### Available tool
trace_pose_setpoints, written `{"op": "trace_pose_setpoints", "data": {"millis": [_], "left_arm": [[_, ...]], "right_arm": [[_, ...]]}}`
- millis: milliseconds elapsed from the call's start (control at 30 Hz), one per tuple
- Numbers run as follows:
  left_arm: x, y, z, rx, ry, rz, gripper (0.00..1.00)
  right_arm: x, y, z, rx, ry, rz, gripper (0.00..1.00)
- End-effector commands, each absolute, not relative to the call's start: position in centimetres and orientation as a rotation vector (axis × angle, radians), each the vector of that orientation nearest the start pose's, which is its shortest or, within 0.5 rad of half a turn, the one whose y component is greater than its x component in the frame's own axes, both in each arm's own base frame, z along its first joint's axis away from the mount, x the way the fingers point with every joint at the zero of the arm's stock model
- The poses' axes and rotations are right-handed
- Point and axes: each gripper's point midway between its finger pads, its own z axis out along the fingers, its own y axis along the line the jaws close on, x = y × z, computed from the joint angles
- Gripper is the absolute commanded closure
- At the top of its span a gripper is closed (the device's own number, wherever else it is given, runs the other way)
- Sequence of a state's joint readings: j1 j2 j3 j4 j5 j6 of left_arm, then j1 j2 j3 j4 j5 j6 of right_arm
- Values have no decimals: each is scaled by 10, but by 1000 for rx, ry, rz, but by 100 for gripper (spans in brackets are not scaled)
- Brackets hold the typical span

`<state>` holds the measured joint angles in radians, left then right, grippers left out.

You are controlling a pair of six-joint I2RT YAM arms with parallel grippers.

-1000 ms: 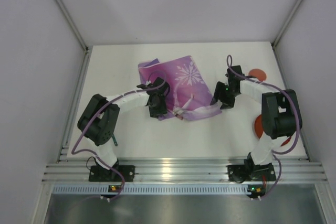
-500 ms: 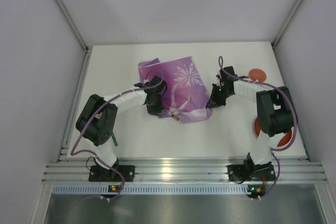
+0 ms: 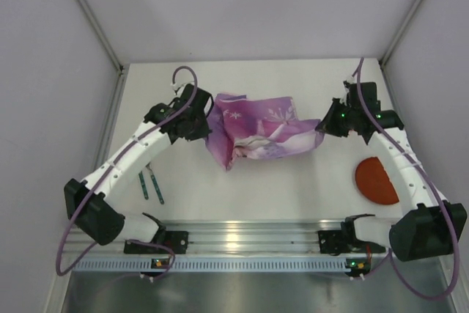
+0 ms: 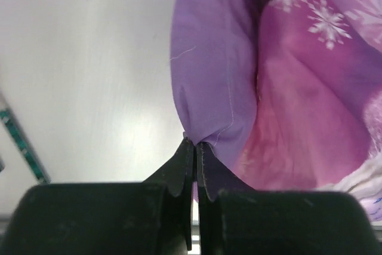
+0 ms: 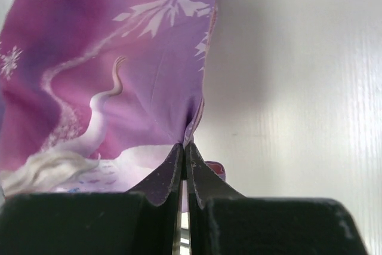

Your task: Set the dinner table for one person

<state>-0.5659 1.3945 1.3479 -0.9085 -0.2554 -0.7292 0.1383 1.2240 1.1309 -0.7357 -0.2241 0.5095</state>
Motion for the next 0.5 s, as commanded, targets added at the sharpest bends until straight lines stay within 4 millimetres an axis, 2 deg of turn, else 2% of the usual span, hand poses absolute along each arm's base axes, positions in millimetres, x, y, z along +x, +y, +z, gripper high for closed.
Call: {"op": "trace_pose_setpoints", "data": {"millis": [0,100,133,167,233,267,333,400,433,467], "left_arm": [[256,-126,186,-465,2535,-51,100],[228,-112,171,-560,2549,-55,100],[210,-103,158,-617,2574,-30,100],[201,-98,152,-648,2584,-18,100],[179,-89,137,-688,2600,-28,100],[175,-89,133,-706,2596,-48,100],[163,-83,127,-734,2594,-59,100],[150,-70,123,-771,2605,10,100],[145,-67,124,-818,2601,23,100],[139,-65,123,-828,2610,35,100]], "right_arm": [[269,67,161,515,2557,362,100],[247,60,137,550,2616,309,100],[231,56,121,583,2673,271,100],[225,46,115,628,2672,213,100],[209,41,98,661,2710,185,100],[203,40,95,676,2716,187,100],[186,44,84,691,2769,209,100],[174,48,80,717,2794,239,100],[159,53,74,733,2842,270,100],[153,57,73,739,2854,304,100]]}}
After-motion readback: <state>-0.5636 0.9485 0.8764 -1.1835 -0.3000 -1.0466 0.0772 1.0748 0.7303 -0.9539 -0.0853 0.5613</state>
